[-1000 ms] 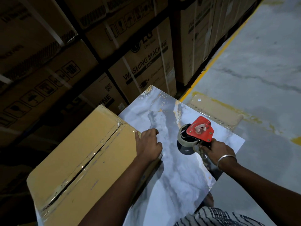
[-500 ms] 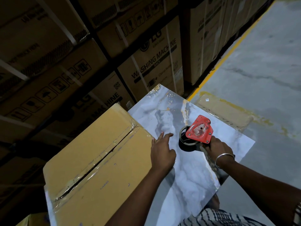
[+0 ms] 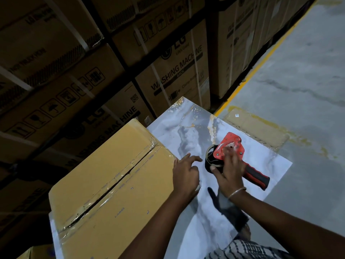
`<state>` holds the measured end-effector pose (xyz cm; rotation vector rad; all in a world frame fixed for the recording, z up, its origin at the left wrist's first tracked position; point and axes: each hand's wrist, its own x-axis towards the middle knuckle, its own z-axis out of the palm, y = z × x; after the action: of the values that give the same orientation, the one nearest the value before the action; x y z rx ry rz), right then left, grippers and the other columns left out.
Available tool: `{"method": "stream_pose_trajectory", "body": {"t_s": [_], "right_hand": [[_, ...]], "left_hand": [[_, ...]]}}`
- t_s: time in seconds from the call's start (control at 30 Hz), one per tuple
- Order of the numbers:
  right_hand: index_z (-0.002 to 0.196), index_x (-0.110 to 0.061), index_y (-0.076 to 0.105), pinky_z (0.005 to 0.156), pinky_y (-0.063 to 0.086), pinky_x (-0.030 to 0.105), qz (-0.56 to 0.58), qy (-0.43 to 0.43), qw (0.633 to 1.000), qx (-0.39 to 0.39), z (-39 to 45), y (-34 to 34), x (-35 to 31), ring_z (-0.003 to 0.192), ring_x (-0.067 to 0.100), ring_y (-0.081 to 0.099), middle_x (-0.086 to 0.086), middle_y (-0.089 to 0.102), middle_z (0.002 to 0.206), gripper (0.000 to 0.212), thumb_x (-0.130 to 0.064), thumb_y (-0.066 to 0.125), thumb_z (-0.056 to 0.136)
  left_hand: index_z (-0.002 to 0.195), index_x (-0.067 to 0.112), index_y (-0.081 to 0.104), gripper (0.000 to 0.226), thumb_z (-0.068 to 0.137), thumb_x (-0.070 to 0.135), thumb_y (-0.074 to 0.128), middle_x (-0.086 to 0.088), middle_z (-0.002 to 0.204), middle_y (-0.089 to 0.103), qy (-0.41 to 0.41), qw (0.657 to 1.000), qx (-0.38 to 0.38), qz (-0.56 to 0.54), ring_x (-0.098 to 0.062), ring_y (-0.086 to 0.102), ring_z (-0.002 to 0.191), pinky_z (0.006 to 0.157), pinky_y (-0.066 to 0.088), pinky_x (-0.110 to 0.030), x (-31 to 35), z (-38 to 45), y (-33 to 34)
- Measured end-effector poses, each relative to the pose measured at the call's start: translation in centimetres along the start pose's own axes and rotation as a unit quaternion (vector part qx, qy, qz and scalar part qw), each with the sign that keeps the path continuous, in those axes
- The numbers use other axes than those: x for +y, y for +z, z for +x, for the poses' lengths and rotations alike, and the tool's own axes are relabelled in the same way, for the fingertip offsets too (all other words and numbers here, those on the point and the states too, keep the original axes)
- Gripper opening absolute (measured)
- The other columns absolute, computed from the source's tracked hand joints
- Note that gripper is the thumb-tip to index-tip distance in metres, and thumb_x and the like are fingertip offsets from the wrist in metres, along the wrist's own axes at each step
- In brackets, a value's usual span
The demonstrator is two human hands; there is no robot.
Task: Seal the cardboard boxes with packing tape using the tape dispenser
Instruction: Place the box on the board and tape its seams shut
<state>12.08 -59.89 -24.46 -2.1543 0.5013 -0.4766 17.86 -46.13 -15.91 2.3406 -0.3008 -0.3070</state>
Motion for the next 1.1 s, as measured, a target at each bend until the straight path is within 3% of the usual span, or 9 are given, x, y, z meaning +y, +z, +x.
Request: {"method": "stream_pose_trajectory", "body": {"t_s": [0.07,0.1,0.27,0.37,0.5,0.63,0.83,0.9,1.1], "right_hand": [[0.151,-0.008,0.037,0.117,0.021,0.016,0.188,0.016,0.979,-0.078,-0.5,1.2,-2.5,0.142,-0.007,0.027,0.010,0.035,0.155,0.078,-0.054,0.049,0.090],[0.152,-0.013,0.037,0.115,0.026,0.015,0.257,0.035,0.960,-0.109,-0.7,1.8,-3.7,0.140,-0.010,0.030,0.004,0.037,0.155,0.076,-0.054,0.051,0.090],[0.152,-0.024,0.036,0.095,0.036,0.002,0.394,0.161,0.873,-0.238,-0.8,4.2,-7.5,0.143,0.003,0.034,-0.008,0.037,0.157,0.049,-0.034,0.048,0.106],[0.143,-0.027,0.044,0.107,0.036,0.013,0.406,0.171,0.858,-0.264,-1.1,5.1,-6.7,0.140,0.001,0.042,-0.007,0.048,0.150,0.055,-0.055,0.049,0.096],[0.143,-0.021,0.044,0.108,0.034,0.009,0.383,0.192,0.854,-0.295,-1.1,5.2,-5.6,0.138,0.003,0.043,0.001,0.046,0.154,0.037,-0.031,0.029,0.111],[0.143,-0.028,0.047,0.125,0.023,0.036,0.366,0.226,0.851,-0.303,-1.6,5.5,-4.8,0.145,0.013,0.038,0.000,0.045,0.154,0.051,-0.050,0.024,0.103],[0.149,-0.013,0.044,0.120,0.030,0.038,0.393,0.279,0.850,-0.214,-0.7,5.6,-5.2,0.144,0.023,0.040,0.010,0.046,0.151,0.049,-0.037,0.025,0.110],[0.145,-0.015,0.046,0.118,0.031,0.035,0.382,0.249,0.855,-0.247,0.3,5.1,-5.3,0.145,0.020,0.039,0.007,0.046,0.154,0.039,-0.026,0.036,0.109],[0.156,-0.008,0.024,0.099,0.048,0.019,0.398,0.200,0.815,-0.371,1.2,5.5,-7.9,0.142,0.021,0.038,0.011,0.037,0.157,0.053,-0.002,0.039,0.106]], "left_hand": [[0.106,0.026,0.071,0.049,0.074,0.005,0.041,0.014,0.116,0.067,-0.001,0.998,0.024,-0.066,-0.016,0.053,0.118,0.104,0.034,-0.024,-0.4,-0.2,-1.0],[0.111,0.024,0.070,0.050,0.074,0.005,0.041,0.012,0.120,0.066,0.017,0.998,0.035,-0.059,-0.016,0.052,0.121,0.103,0.038,-0.026,-0.7,-0.3,-1.6],[0.153,0.029,0.036,0.058,0.095,0.028,0.040,0.014,0.162,0.025,0.120,0.975,0.001,0.189,-0.009,0.007,0.153,0.122,0.002,-0.035,-4.0,-0.8,-4.4],[0.160,0.034,0.006,0.060,0.105,0.049,0.027,0.021,0.163,-0.006,0.098,0.963,-0.040,0.246,-0.005,-0.014,0.151,0.121,-0.007,-0.036,-5.6,-1.4,-4.7],[0.160,0.029,-0.005,0.066,0.105,0.052,0.023,0.018,0.163,-0.016,0.076,0.963,-0.033,0.257,-0.005,-0.019,0.150,0.121,-0.007,-0.033,-5.9,-1.6,-4.1],[0.158,0.021,-0.013,0.074,0.103,0.054,0.023,0.009,0.161,-0.024,0.049,0.968,-0.018,0.244,-0.007,-0.019,0.150,0.119,-0.009,-0.030,-6.0,-2.0,-3.8],[0.159,0.018,-0.006,0.085,0.088,0.065,0.001,0.008,0.162,-0.019,0.028,0.978,0.010,0.207,-0.006,-0.016,0.149,0.118,-0.008,-0.028,-5.4,-3.5,-2.6],[0.160,0.020,-0.002,0.082,0.090,0.063,0.001,0.009,0.162,-0.016,0.034,0.979,0.010,0.199,-0.005,-0.013,0.150,0.118,-0.007,-0.027,-5.3,-4.1,-2.4],[0.150,0.023,0.043,0.046,0.106,0.033,0.040,0.008,0.158,0.035,0.028,0.992,0.072,0.097,-0.008,0.027,0.148,0.119,0.024,-0.029,-5.7,-3.8,-2.7]]}}
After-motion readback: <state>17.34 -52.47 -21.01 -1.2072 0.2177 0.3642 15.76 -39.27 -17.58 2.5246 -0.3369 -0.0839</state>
